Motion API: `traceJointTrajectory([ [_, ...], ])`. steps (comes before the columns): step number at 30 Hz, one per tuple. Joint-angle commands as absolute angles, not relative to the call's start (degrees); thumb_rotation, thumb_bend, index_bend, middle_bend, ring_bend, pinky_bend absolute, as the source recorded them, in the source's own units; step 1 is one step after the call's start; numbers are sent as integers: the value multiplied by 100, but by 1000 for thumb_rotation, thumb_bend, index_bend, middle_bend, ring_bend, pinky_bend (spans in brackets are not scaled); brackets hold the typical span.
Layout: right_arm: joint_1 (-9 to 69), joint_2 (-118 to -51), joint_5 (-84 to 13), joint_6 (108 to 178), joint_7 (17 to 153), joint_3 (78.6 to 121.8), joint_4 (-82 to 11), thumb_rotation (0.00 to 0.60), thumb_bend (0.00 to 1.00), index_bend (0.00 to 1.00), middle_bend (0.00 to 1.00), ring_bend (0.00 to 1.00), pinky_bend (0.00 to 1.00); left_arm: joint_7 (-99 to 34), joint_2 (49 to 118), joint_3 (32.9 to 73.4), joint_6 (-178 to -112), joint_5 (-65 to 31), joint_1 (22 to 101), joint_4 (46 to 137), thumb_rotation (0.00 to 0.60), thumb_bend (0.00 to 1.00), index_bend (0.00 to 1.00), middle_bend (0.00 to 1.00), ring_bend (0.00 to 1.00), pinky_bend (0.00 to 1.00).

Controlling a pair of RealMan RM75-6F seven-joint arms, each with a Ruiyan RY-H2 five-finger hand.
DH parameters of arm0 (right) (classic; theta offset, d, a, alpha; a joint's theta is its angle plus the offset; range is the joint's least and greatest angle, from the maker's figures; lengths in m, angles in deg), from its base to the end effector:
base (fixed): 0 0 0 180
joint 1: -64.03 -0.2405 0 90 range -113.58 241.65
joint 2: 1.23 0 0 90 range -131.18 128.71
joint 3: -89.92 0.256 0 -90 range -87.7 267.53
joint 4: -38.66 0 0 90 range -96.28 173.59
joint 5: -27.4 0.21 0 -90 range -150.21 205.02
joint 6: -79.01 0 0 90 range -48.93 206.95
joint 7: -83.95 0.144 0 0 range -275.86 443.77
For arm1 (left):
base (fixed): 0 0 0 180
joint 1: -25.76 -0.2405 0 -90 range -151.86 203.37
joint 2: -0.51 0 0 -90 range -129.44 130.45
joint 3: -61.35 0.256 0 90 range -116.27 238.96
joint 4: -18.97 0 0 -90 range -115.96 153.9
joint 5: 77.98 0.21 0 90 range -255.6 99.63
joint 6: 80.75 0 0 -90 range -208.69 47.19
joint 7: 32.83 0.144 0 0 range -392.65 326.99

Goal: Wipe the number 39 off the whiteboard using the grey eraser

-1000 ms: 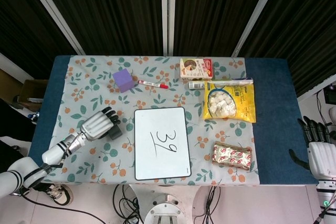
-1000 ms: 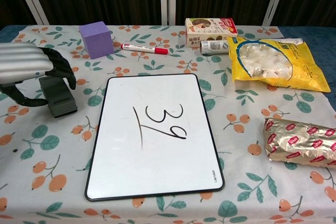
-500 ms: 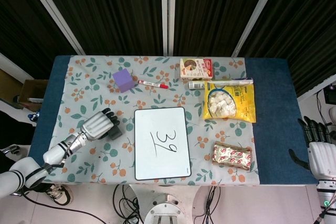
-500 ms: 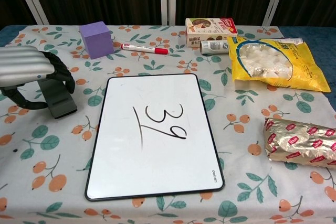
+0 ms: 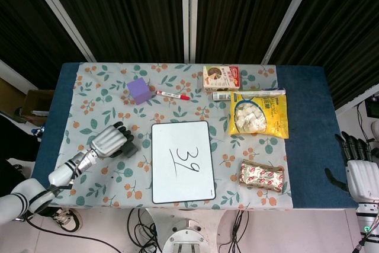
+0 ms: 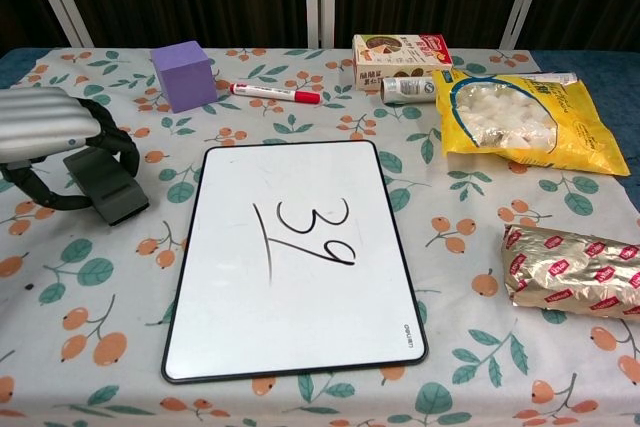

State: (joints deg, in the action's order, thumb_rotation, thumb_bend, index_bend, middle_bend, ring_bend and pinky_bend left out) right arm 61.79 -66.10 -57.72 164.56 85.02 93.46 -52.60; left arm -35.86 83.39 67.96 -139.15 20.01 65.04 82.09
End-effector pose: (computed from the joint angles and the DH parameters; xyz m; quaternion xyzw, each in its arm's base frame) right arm -0.3221 -0.1692 0.1603 0.5734 -0.4022 0.3839 0.6018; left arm -0.2532 0.3239 0.0139 -0.8680 -0.2081 -0.2769 0.3558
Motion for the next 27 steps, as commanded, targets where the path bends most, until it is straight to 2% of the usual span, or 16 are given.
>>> traceJointTrajectory([
  [1,6178,-6606,-5768,16452,8499,9348,-5264,600,210,0,0,0,0,-3688,8403,6755,-14097,2000,6452,8123,600,431,602,500,400,254],
  [6,6168,-6593,-5780,16443,8484,9348,-5283,600,211,0,0,0,0,-3805,8427,6678,-14353,2026,6433,8053,600,428,665,562,459,287],
  [10,6159,-6583,-5788,16449,8495,9358,-5306,600,211,0,0,0,0,-3638,8203,6557,-14511,1991,6446,8417,600,428,680,577,473,300],
  [15,6148,-6609,-5760,16419,8565,9368,-5257,600,211,0,0,0,0,-3298,7753,6466,-14659,1955,6408,9587,600,428,693,592,488,300],
  [18,6146,-6643,-5754,16425,8637,9378,-5196,600,212,0,0,0,0,-2611,7595,6490,-14778,2125,6359,10216,600,432,696,598,492,300],
  [23,6178,-6659,-5749,16475,8759,9384,-5071,600,211,0,0,0,0,-1838,7595,6677,-14851,2472,6233,11074,600,436,707,608,502,300],
  [27,6197,-6642,-5768,16527,8851,9393,-5035,600,211,0,0,0,0,-1508,7818,6781,-14645,2563,6211,11311,600,436,707,608,502,300],
])
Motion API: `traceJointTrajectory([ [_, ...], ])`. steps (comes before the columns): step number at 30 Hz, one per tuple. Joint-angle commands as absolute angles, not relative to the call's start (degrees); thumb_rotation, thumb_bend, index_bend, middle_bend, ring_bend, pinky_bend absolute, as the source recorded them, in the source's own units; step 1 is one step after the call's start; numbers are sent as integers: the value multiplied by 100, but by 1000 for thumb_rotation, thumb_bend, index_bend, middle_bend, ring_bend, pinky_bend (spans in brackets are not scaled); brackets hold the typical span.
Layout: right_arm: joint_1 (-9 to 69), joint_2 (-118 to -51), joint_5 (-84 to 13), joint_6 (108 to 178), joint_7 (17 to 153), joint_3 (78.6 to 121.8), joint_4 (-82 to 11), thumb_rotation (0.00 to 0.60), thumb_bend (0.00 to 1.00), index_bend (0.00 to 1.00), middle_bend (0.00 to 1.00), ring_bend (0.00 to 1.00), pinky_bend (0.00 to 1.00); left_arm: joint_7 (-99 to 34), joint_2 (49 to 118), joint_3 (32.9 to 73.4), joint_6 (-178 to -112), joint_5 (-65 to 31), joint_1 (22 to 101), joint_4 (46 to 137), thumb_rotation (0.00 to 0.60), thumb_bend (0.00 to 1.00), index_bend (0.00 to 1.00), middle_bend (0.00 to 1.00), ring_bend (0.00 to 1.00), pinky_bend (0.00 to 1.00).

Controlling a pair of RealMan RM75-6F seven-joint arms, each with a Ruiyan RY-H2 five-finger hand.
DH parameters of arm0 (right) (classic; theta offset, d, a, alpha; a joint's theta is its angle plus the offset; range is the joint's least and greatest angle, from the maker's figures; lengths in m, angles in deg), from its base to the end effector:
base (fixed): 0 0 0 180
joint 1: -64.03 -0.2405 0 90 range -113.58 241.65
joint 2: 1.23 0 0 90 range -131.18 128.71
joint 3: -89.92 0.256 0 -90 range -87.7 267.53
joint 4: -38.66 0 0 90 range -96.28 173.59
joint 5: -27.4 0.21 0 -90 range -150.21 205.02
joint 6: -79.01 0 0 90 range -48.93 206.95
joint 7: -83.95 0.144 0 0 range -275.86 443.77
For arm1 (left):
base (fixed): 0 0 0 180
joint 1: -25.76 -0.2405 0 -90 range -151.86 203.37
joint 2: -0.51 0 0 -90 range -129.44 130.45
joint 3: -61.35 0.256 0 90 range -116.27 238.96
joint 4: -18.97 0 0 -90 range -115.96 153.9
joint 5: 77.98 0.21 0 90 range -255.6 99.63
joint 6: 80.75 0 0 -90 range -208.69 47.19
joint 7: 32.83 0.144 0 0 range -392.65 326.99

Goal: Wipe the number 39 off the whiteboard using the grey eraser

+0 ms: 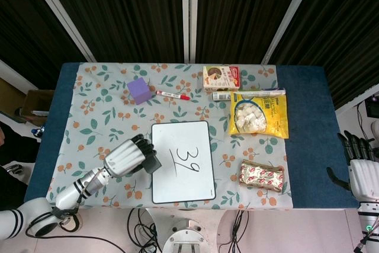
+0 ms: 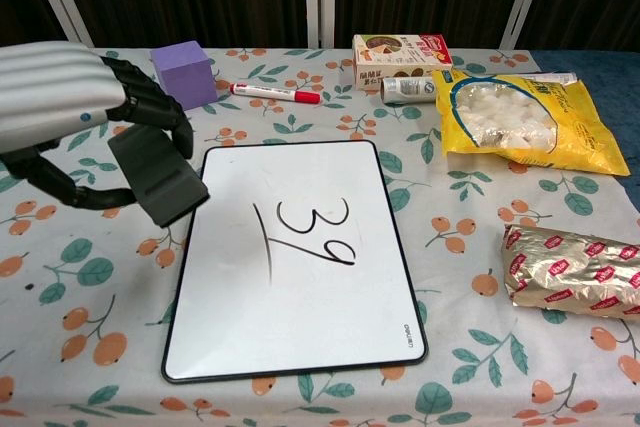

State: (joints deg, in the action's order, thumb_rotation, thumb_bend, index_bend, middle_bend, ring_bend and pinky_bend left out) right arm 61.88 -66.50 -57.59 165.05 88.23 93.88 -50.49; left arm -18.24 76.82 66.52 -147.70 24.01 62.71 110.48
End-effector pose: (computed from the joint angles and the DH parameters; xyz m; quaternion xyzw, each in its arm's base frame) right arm -0.3283 -0.1704 0.1641 0.5627 -0.4055 0.3961 0.6017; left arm -0.1610 0.2527 0.0246 -0.8526 -0.1522 -0.3978 0.3027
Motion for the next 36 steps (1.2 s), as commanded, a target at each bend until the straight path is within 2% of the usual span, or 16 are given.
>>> traceJointTrajectory([
  [1,6201,-6641,-5774,16542,8870,9397,-5032,600,211,0,0,0,0,-1388,7922,6787,-14606,2550,6185,11321,600,436,707,609,502,300],
  [5,6219,-6667,-5759,16555,8955,9399,-4968,600,211,0,0,0,0,-1112,8462,6841,-14488,2476,6042,11237,600,443,707,610,503,300],
  [11,6220,-6667,-5738,16549,9028,9415,-4890,600,211,0,0,0,0,-892,8916,6837,-14332,2519,6034,11046,600,445,710,613,506,299],
  [22,6210,-6692,-5702,16507,9107,9431,-4803,600,211,0,0,0,0,-404,9209,6631,-13952,2144,6068,10762,600,448,711,616,508,296],
  [36,6210,-6694,-5706,16513,9106,9439,-4810,600,211,0,0,0,0,-208,9509,6480,-13927,1940,6070,10398,600,475,723,626,517,295],
])
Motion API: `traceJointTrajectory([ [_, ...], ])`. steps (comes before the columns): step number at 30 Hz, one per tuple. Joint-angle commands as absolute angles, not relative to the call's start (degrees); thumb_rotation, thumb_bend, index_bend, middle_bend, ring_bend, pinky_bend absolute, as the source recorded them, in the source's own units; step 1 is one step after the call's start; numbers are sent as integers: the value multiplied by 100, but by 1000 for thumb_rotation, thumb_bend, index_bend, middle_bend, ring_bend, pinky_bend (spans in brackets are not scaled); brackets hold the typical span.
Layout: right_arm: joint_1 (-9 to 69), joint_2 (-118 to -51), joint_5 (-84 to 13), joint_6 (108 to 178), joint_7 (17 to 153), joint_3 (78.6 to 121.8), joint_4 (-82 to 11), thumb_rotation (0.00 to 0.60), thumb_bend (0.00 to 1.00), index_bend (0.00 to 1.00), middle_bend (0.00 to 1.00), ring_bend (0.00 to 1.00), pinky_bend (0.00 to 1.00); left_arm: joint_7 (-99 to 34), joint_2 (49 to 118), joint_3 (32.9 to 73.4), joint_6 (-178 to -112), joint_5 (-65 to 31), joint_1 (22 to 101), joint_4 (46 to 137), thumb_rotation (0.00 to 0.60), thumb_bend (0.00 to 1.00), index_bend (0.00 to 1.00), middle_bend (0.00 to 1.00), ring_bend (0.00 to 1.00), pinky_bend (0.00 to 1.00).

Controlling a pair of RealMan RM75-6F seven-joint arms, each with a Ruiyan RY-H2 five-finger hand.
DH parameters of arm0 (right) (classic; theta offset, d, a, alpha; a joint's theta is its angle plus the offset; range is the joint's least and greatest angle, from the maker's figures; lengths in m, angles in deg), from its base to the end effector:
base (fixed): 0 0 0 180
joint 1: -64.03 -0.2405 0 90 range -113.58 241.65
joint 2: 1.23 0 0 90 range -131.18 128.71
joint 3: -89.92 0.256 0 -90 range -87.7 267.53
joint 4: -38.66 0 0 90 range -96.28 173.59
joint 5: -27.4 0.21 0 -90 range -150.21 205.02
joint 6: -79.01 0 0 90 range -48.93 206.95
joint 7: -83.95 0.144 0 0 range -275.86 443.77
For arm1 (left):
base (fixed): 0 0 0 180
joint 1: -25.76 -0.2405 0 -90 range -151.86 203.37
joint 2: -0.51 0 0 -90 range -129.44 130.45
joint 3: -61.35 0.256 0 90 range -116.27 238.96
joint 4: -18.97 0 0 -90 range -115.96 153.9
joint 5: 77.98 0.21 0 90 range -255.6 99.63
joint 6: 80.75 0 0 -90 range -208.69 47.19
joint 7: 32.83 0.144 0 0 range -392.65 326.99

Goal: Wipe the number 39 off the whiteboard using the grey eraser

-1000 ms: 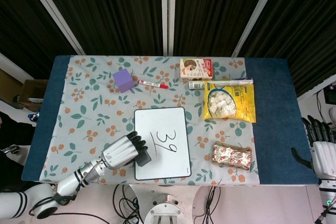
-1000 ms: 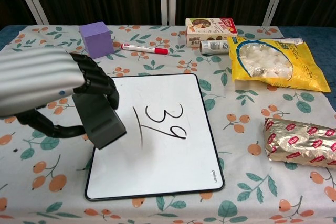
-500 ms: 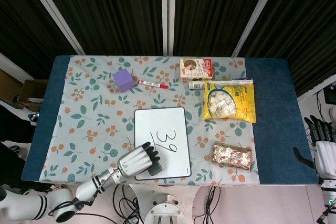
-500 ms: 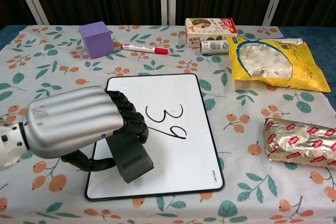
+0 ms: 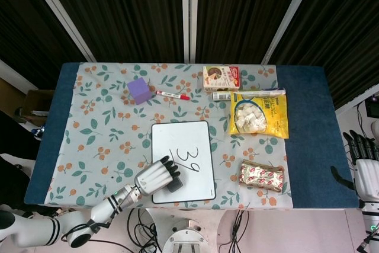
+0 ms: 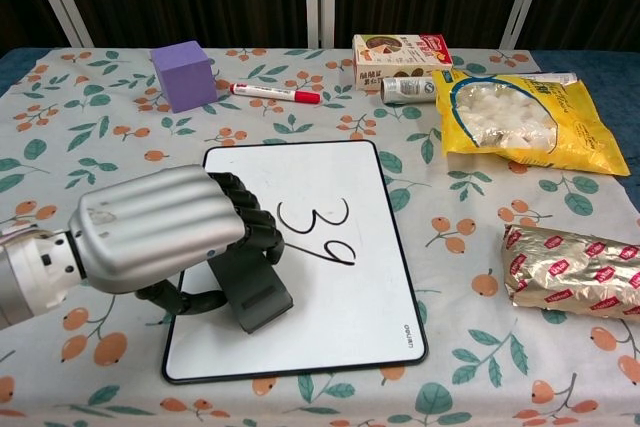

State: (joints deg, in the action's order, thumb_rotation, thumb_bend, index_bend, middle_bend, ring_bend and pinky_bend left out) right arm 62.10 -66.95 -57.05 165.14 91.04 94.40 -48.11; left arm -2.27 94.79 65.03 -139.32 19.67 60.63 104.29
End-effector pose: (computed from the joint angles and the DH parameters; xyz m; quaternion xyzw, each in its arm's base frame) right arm -0.3367 -0.1711 0.1681 0.5521 -0.4091 0.4020 0.6052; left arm -0.1382 0.2221 -0.0710 -0.8781 -0.1288 -0.3592 0.2886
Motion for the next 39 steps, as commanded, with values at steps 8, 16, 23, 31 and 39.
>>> traceJointTrajectory([
  [8,6219,-6686,-5710,16526,9129,9440,-4799,600,211,0,0,0,0,-74,9580,6380,-13889,1850,6131,10265,600,476,723,626,517,295],
  [16,6223,-6665,-5735,16565,9139,9453,-4825,600,211,0,0,0,0,-50,9624,6212,-13761,1636,6240,10227,600,479,723,626,517,295],
  [23,6240,-6628,-5758,16625,9167,9466,-4862,600,211,0,0,0,0,-34,9706,6190,-13653,1516,6312,10098,600,479,723,626,517,295],
  [31,6277,-6601,-5794,16689,9224,9454,-4851,600,210,0,0,0,0,25,9839,6060,-13549,1439,6494,9810,600,480,723,627,518,295],
  [39,6290,-6570,-5773,16690,9211,9459,-4881,600,210,0,0,0,0,-135,9993,5868,-13393,1315,6741,9436,600,484,723,627,518,296],
])
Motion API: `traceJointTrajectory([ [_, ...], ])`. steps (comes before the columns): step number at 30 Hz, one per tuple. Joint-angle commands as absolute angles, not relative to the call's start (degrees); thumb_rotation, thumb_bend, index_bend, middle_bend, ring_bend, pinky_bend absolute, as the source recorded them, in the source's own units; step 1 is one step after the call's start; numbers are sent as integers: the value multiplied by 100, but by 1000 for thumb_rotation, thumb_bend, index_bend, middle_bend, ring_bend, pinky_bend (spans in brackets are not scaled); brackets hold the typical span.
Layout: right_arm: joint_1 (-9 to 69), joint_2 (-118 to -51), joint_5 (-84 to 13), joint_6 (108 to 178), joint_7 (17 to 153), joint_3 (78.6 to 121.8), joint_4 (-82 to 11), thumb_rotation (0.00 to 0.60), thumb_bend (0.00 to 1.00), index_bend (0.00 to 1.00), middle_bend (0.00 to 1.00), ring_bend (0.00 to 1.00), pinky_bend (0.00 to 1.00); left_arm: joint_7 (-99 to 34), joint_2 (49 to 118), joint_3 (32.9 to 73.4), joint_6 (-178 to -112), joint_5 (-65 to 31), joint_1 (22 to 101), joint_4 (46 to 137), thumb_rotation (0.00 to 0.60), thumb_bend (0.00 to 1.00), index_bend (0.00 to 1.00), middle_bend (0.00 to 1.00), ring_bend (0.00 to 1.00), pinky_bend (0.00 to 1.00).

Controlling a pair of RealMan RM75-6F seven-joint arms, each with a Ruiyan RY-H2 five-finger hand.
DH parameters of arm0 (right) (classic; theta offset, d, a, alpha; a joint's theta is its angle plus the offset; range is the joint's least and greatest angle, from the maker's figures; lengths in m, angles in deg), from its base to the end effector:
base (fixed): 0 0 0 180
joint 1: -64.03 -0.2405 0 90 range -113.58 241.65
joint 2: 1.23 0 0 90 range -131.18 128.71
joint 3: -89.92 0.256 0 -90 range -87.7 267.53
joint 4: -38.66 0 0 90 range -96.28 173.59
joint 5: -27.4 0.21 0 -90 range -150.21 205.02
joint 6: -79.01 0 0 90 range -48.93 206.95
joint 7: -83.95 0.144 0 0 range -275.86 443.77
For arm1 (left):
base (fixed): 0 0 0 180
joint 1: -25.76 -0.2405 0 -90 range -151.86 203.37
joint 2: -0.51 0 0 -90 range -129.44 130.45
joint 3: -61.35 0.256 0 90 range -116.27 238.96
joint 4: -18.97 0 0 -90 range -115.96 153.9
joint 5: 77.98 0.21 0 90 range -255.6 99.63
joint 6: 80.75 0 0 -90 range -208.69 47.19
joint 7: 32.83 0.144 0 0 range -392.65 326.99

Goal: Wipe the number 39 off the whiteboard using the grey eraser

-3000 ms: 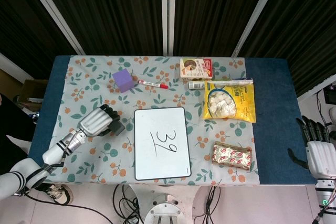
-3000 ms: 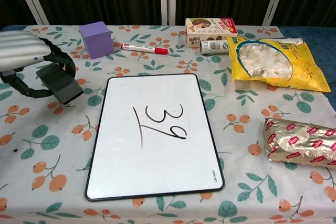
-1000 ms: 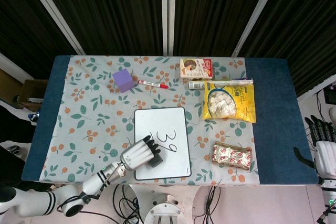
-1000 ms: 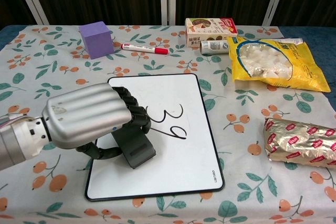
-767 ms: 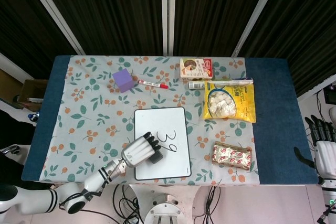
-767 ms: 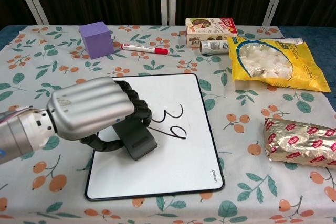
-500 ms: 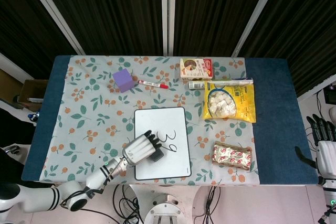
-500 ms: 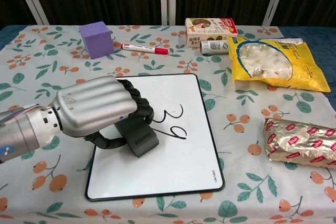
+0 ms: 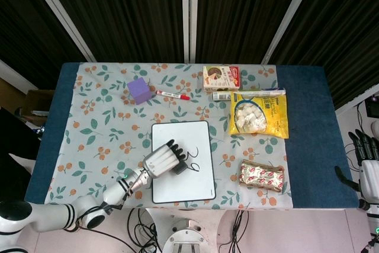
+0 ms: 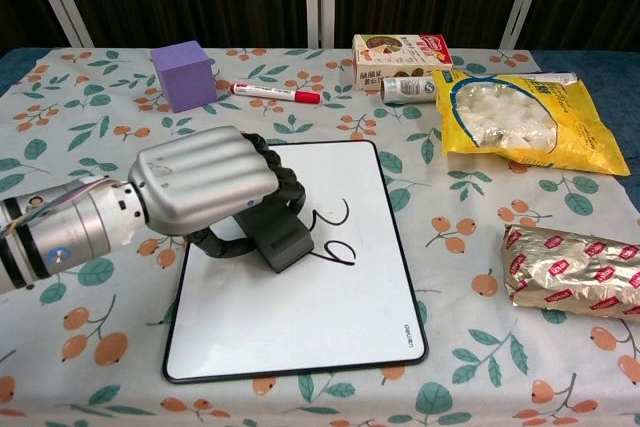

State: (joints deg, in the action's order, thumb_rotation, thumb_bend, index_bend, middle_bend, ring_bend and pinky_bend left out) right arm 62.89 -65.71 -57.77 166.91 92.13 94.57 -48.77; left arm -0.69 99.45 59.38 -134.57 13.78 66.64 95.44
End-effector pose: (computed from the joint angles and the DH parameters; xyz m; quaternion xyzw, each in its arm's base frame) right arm -0.3345 -0.1670 0.1777 0.5464 -0.4016 0.4130 0.6079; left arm -0.1244 0.2743 -0.0895 -0.8781 -0.1018 -0.3343 0.3270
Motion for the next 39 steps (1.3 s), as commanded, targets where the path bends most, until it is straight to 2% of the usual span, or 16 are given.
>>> traceJointTrajectory([
  [1,6290,-6568,-5771,16691,9210,9461,-4884,600,209,0,0,0,0,-164,10008,5843,-13364,1285,6772,9389,600,484,723,627,518,300],
  [16,6306,-6526,-5754,16707,9132,9473,-4960,600,210,0,0,0,0,-857,10185,5654,-13191,1096,7172,8580,600,489,723,627,522,307],
  [24,6281,-6557,-5766,16662,9141,9465,-4926,600,210,0,0,0,0,-939,10232,5878,-13414,1288,7153,8768,600,491,726,629,524,308],
  [39,6304,-6562,-5787,16706,9241,9466,-4888,600,210,0,0,0,0,-640,10208,6298,-13656,1640,7039,9681,600,490,730,631,526,307],
])
